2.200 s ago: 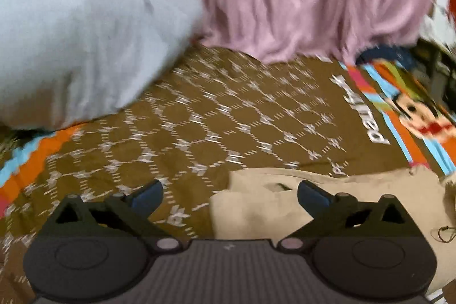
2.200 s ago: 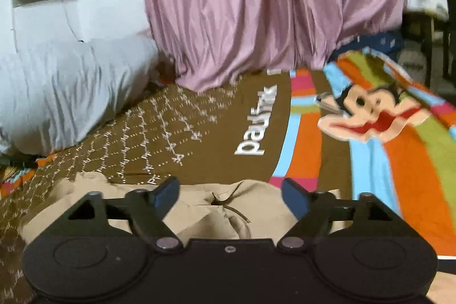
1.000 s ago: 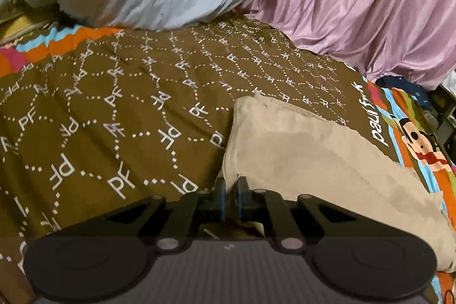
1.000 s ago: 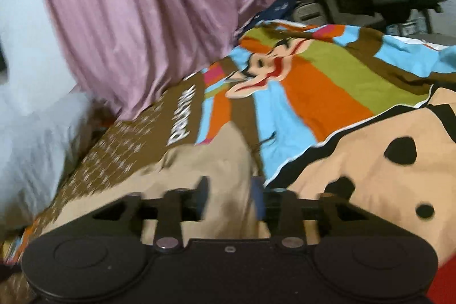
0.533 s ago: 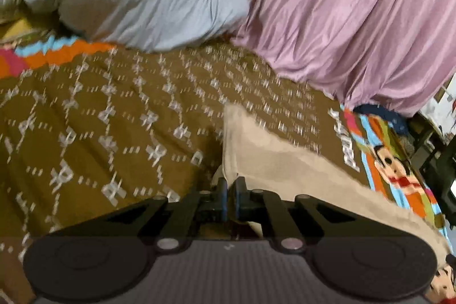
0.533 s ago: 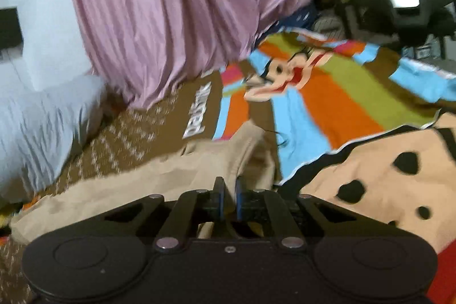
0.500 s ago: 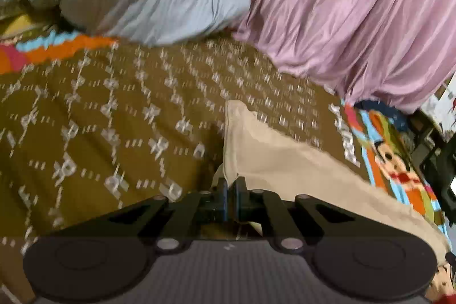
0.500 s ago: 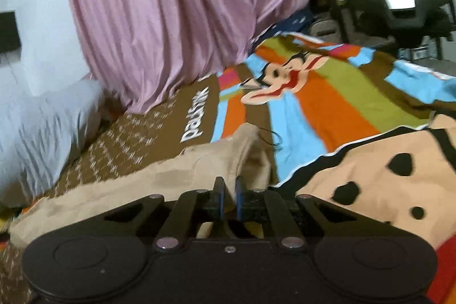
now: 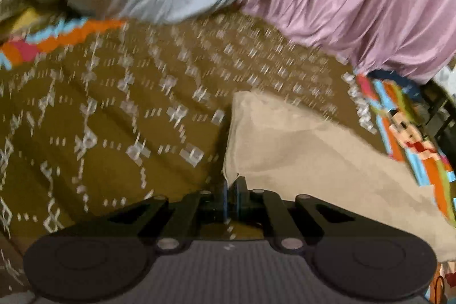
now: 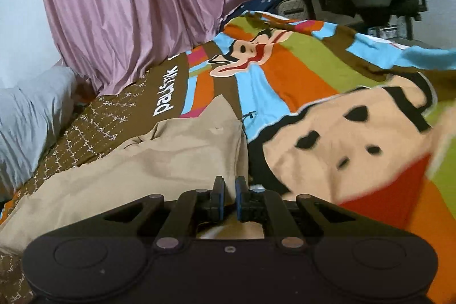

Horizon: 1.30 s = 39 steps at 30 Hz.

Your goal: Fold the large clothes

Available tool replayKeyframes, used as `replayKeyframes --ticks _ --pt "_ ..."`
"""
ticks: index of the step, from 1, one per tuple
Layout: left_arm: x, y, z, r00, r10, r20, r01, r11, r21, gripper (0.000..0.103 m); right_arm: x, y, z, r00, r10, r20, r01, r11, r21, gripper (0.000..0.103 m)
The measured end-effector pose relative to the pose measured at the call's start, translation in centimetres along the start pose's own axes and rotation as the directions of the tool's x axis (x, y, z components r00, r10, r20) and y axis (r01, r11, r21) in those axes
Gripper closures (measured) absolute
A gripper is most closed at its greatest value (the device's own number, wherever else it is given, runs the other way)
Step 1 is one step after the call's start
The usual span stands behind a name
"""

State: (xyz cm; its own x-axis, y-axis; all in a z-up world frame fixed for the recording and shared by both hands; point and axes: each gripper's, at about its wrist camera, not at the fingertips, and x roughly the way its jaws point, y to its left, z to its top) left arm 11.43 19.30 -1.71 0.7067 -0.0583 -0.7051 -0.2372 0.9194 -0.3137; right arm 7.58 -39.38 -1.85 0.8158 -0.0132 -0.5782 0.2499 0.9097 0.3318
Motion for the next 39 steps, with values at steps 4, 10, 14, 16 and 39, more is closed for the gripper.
replayKeyframes --ticks 4,10,14,16,39 --pt "1.1 0.2 0.0 0.999 0.015 -0.044 -0.015 1.000 -0.013 0.096 -0.4 0.4 -0.8 0.999 -0.030 -0.019 0.029 0.999 -0.044 0.095" --pt "1.4 0.2 0.0 0.998 0.028 -0.052 -0.028 1.000 -0.006 0.094 -0.4 1.1 0.0 0.997 0.006 0.083 0.004 0.994 -0.112 0.065" --pt "1.1 0.1 -0.3 0.999 0.036 -0.034 -0.037 0.999 -0.015 0.095 1.6 0.9 0.4 0.999 -0.003 0.045 0.007 0.996 -0.085 0.085" --pt "1.4 0.1 -0.5 0.997 0.059 -0.056 -0.061 0.998 -0.032 0.095 1.8 0.6 0.2 0.999 -0.026 0.028 0.028 0.996 -0.086 0.096" --pt "4.8 -14.6 0.5 0.971 -0.122 0.206 0.043 0.936 0.349 0.016 7.2 17.4 -2.6 0.982 0.169 0.085 -0.080 0.779 -0.622 0.020"
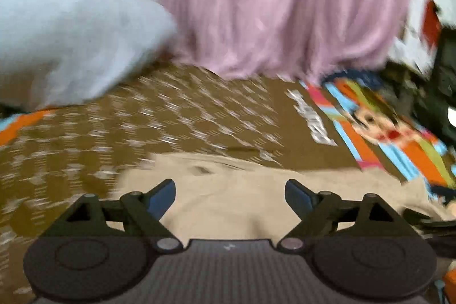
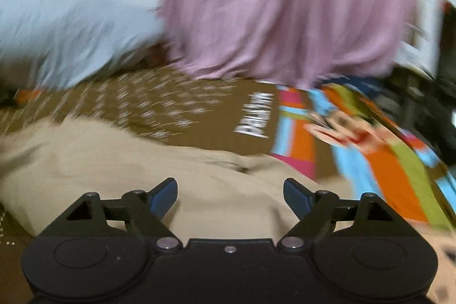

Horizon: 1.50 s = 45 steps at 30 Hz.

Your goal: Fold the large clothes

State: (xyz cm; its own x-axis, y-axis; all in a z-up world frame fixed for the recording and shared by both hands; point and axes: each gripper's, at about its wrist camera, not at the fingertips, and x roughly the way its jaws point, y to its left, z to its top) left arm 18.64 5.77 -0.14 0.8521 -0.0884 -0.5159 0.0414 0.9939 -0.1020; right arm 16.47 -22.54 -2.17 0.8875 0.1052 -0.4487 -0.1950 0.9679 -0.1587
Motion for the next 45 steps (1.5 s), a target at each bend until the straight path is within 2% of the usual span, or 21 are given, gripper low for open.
replayKeyframes --ticks 1,3,4,6,8,10,12,14,19,22,25,28,29,32,34,36,38,40,41,43,45 --pt "1.8 -0.9 0.0 0.999 0.004 -0.034 -0.003 1.000 0.030 0.019 1.3 1.4 0.6 1.000 0.011 -0.004 -0.012 0.998 -0.058 0.020" --pt "4.9 -2.1 -0.6 0.991 0.069 -0.114 -0.058 0.994 0.093 0.025 3.8 3.5 1.4 1.000 0.005 -0.022 -0.008 0.989 -0.148 0.020" --pt "6.0 -2.2 -1.2 0.986 0.093 -0.141 -0.078 0.991 0.106 0.023 4.8 3.8 1.3 0.999 0.005 -0.038 -0.012 0.985 -0.169 0.019" --pt "7.2 -1.3 -2.4 0.982 0.070 -0.176 -0.056 0.995 0.079 0.020 6.5 3.4 0.5 0.997 0.012 -0.074 -0.022 0.991 -0.132 0.019" --pt "8.3 -0.1 -3.1 0.972 0.037 -0.233 -0.038 0.999 0.003 0.018 8.1 2.4 -0.4 0.988 0.051 -0.146 -0.056 0.998 -0.026 0.017" --pt "8.7 0.5 -3.7 0.971 0.026 -0.237 -0.030 0.999 -0.014 0.017 9.4 1.9 -0.9 0.976 0.083 -0.202 -0.079 0.997 0.028 0.016" --pt "8.8 -0.2 -4.2 0.973 0.056 -0.224 -0.049 0.998 0.036 0.016 10.2 2.4 -0.8 0.972 0.061 -0.226 -0.062 0.998 -0.001 0.014" --pt "8.9 -0.6 -4.6 0.975 0.074 -0.210 -0.063 0.996 0.056 0.015 10.4 2.8 -1.2 0.973 0.034 -0.228 -0.039 0.999 -0.017 0.010" --pt "8.0 -0.2 -4.6 0.977 0.093 -0.190 -0.091 0.996 0.017 0.012 10.5 2.5 -1.4 0.972 0.039 -0.232 -0.038 0.999 0.006 0.007" --pt "5.6 0.0 -4.1 0.972 0.127 -0.197 -0.130 0.991 -0.005 0.011 8.1 1.6 -1.5 0.980 0.075 -0.186 -0.067 0.996 0.053 0.009" --pt "1.7 0.4 -3.7 0.982 0.107 -0.153 -0.112 0.993 -0.025 0.003 2.9 0.0 -1.6 0.990 0.089 -0.108 -0.076 0.990 0.123 0.004" --pt "-1.8 0.5 -3.1 0.977 0.161 -0.140 -0.172 0.982 -0.074 0.000 -2.4 -1.7 -2.1 0.992 0.091 -0.083 -0.073 0.978 0.194 0.001" --pt "-3.2 0.8 -3.1 0.974 0.166 -0.155 -0.184 0.977 -0.112 0.000 -4.1 -2.4 -2.4 0.991 0.100 -0.093 -0.077 0.972 0.222 0.001" --pt "-6.7 2.0 -4.7 0.977 0.122 -0.173 -0.165 0.951 -0.260 0.000 -8.2 -4.3 -3.6 0.989 0.095 -0.110 -0.058 0.952 0.300 0.001" --pt "-7.4 3.2 -6.2 0.978 0.087 -0.189 -0.148 0.930 -0.336 0.000 -9.5 -5.7 -4.6 0.987 0.098 -0.129 -0.044 0.929 0.368 0.001" --pt "-6.6 4.5 -7.3 0.973 0.033 -0.230 -0.120 0.920 -0.374 0.000 -9.5 -7.5 -6.1 0.983 0.107 -0.147 -0.024 0.878 0.478 0.001" --pt "-5.5 5.4 -7.8 0.969 0.009 -0.249 -0.113 0.906 -0.407 0.000 -8.6 -9.4 -7.7 0.976 0.128 -0.176 0.011 0.780 0.625 0.001" --pt "-4.4 6.3 -8.2 0.969 -0.002 -0.246 -0.111 0.890 -0.443 0.000 -8.3 -10.9 -9.1 0.978 0.159 -0.133 -0.011 0.679 0.734 0.001" --pt "-3.7 6.8 -8.3 0.966 -0.004 -0.260 -0.122 0.877 -0.465 0.000 -8.4 -11.3 -9.5 0.982 0.155 -0.105 -0.022 0.649 0.761 0.001" --pt "-2.9 7.4 -8.7 0.966 -0.010 -0.260 -0.124 0.860 -0.494 0.000 -8.2 -11.8 -9.6 0.986 0.147 -0.079 -0.031 0.625 0.780 0.001" --pt "-2.4 7.9 -8.7 0.971 0.003 -0.240 -0.126 0.857 -0.499 0.000 -7.7 -11.9 -9.6 0.989 0.126 -0.076 -0.021 0.632 0.775 0.001"
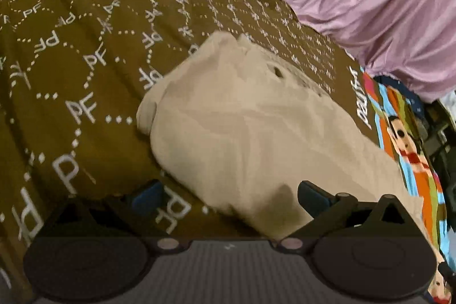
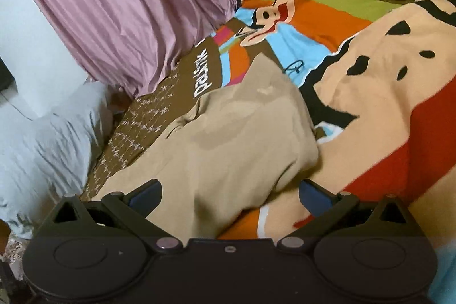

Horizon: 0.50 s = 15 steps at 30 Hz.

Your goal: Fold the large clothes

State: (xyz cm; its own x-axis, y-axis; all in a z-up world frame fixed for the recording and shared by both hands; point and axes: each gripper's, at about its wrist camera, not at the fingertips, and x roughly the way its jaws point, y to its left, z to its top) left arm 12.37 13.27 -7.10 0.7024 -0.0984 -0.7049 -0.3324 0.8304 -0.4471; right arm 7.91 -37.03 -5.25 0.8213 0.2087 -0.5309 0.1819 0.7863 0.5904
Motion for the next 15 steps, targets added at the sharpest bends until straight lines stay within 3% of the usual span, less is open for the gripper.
replayKeyframes --ticks 5,8,10,11,13,15 --pt "0.8 0.7 0.8 0.998 0.027 0.064 -0.024 0.999 -0.045 0.001 1.4 0.1 0.5 0.996 -0.047 0.078 0.047 0.999 -0.001 0.005" --pt "0.7 1.1 1.2 0.994 0.080 0.077 -0.074 0.995 -0.069 0.023 2.3 -0.1 0.8 0.987 -0.105 0.124 0.106 0.994 -0.005 0.025" --pt "0.4 1.6 1.5 0.990 0.105 0.091 -0.098 0.992 -0.079 0.044 2.8 -0.3 0.9 0.978 -0.150 0.146 0.152 0.988 -0.005 0.050" --pt "0.3 1.8 1.6 0.990 0.100 0.098 -0.092 0.992 -0.088 0.048 2.8 -0.5 0.9 0.975 -0.164 0.152 0.166 0.986 0.002 0.057" --pt "0.0 1.7 1.7 0.989 0.092 0.119 -0.081 0.993 -0.090 0.081 2.5 -0.8 0.9 0.973 -0.163 0.162 0.162 0.987 0.016 0.078" --pt "-0.6 1.1 2.0 0.986 0.076 0.151 -0.067 0.996 -0.065 0.092 2.2 -0.6 1.1 0.973 -0.148 0.177 0.150 0.989 0.005 0.086"
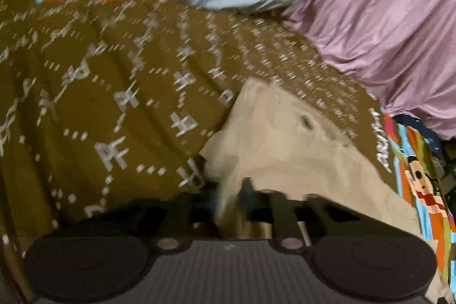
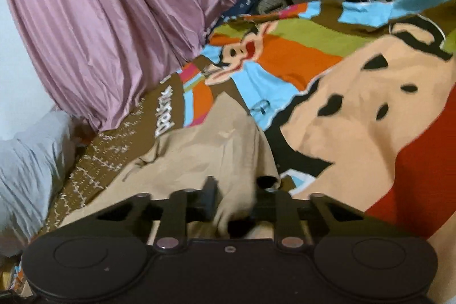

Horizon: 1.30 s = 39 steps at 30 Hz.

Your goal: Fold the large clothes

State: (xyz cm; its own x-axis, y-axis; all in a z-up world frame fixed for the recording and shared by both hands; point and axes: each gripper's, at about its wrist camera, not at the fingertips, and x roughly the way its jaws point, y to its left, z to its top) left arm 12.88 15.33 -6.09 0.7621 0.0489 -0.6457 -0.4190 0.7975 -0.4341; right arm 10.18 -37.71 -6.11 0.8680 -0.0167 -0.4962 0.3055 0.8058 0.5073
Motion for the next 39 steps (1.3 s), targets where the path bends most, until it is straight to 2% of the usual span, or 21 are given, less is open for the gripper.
replayKeyframes --ticks 3,6,9,11,14,15,17,18,19,21,23,24,25,26,27,29,31,33,35,37,39 --pt "-1.8 -0.5 0.8 0.998 -0.036 0.045 0.036 0.999 -0.003 0.098 -1.4 0.9 0.6 0.999 0.025 0.034 -0.023 0.999 -0.037 0.094" --pt "-4.8 -0.5 1.3 0.997 -0.052 0.049 0.052 0.999 0.008 0.098 -3.7 1.9 1.1 0.998 0.038 0.044 -0.034 0.996 -0.086 0.095" --pt "-6.7 0.2 1.3 0.997 -0.071 0.006 0.071 0.997 0.008 0.098 -6.5 2.3 1.7 0.999 0.028 0.039 -0.022 0.991 -0.135 0.095" --pt "-6.1 1.0 0.6 0.997 -0.064 -0.035 0.064 0.998 0.012 0.098 -7.4 1.9 1.8 1.000 0.012 0.012 -0.010 0.987 -0.163 0.095" --pt "-4.4 2.4 0.3 0.995 -0.040 -0.096 0.037 0.999 -0.036 0.093 -6.9 1.4 1.0 0.999 -0.044 -0.024 0.039 0.981 -0.190 0.086" --pt "-4.1 2.7 0.2 0.994 -0.030 -0.107 0.025 0.999 -0.049 0.086 -6.8 1.2 0.8 0.997 -0.068 -0.022 0.063 0.981 -0.185 0.081" --pt "-3.8 3.1 0.1 0.994 -0.022 -0.111 0.014 0.997 -0.074 0.065 -6.7 1.6 0.5 0.996 -0.088 0.002 0.087 0.974 -0.208 0.078" --pt "-3.8 3.2 -0.1 0.994 -0.026 -0.108 0.017 0.996 -0.083 0.040 -6.7 2.2 0.3 0.995 -0.101 0.019 0.103 0.962 -0.251 0.074" --pt "-3.6 3.1 -0.3 0.994 -0.030 -0.107 0.020 0.995 -0.093 0.026 -6.6 3.0 -0.1 0.993 -0.111 0.036 0.117 0.944 -0.308 0.064" --pt "-3.2 3.1 -0.5 0.992 -0.037 -0.120 0.026 0.995 -0.092 0.026 -6.6 4.5 -1.0 0.991 -0.114 0.068 0.132 0.903 -0.408 0.052" --pt "-2.4 2.7 -0.9 0.987 -0.035 -0.157 0.022 0.996 -0.081 0.026 -6.6 6.0 -2.1 0.982 -0.143 0.121 0.185 0.844 -0.503 0.050" --pt "-2.2 2.5 -1.0 0.986 -0.032 -0.163 0.021 0.997 -0.072 0.026 -6.4 6.5 -2.5 0.977 -0.165 0.138 0.214 0.814 -0.540 0.045" --pt "-2.1 2.1 -1.2 0.986 -0.028 -0.162 0.019 0.998 -0.055 0.026 -6.2 6.6 -2.7 0.973 -0.186 0.135 0.230 0.797 -0.559 0.033" --pt "-2.1 1.8 -1.3 0.987 -0.024 -0.159 0.019 0.999 -0.036 0.026 -6.1 6.4 -2.7 0.968 -0.212 0.135 0.251 0.796 -0.551 0.027" --pt "-2.1 1.4 -1.5 0.987 -0.026 -0.160 0.023 0.999 -0.022 0.026 -6.2 5.8 -2.4 0.963 -0.236 0.131 0.270 0.814 -0.514 0.025" --pt "-2.1 1.1 -1.6 0.985 -0.046 -0.167 0.044 0.999 -0.013 0.022 -6.7 4.1 -1.2 0.964 -0.250 0.089 0.264 0.883 -0.389 0.025" --pt "-1.9 0.7 -1.7 0.984 -0.048 -0.170 0.047 0.999 -0.009 0.018 -7.5 3.4 -0.5 0.955 -0.277 0.108 0.297 0.894 -0.336 0.024" --pt "-1.7 0.3 -1.7 0.983 -0.043 -0.176 0.044 0.999 -0.003 0.014 -7.8 4.3 -0.5 0.959 -0.249 0.134 0.281 0.880 -0.382 0.024" --pt "-1.5 -0.1 -1.7 0.983 -0.045 -0.180 0.046 0.999 0.003 0.010 -7.4 6.3 -1.1 0.975 -0.175 0.137 0.220 0.856 -0.468 0.018" --pt "-1.4 -0.2 -1.8 0.982 -0.043 -0.182 0.047 0.999 0.013 0.009 -6.5 9.0 -2.2 0.990 -0.077 0.117 0.130 0.814 -0.566 0.011" --pt "-1.3 -0.2 -1.8 0.982 -0.041 -0.185 0.045 0.999 0.017 0.008 -5.2 12.0 -3.7 0.996 0.034 0.078 0.026 0.743 -0.669 0.006"
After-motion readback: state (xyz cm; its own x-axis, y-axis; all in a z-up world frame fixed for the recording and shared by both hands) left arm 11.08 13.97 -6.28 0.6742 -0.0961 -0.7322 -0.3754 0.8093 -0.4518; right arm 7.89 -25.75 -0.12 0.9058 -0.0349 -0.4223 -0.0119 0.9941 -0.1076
